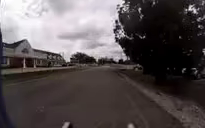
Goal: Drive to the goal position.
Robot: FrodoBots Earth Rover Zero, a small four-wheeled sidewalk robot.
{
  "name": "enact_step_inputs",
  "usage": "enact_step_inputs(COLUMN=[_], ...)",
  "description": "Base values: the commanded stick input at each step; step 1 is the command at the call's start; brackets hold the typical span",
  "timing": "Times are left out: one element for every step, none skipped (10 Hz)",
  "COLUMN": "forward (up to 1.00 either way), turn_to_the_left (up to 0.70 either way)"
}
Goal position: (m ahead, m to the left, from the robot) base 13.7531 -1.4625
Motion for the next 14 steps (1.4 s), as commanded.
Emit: enact_step_inputs(forward=[0.6, 0.6, 0.6, 0.6, 0.6, 0.6, 0.6, 0.6, 0.6, 0.6, 0.6, 0.6, 0.6, 0.6], turn_to_the_left=[0.0, 0.0, 0.0, 0.0, 0.0, 0.0, 0.0, 0.0, 0.0, 0.0, 0.0, 0.0, 0.0, 0.0])
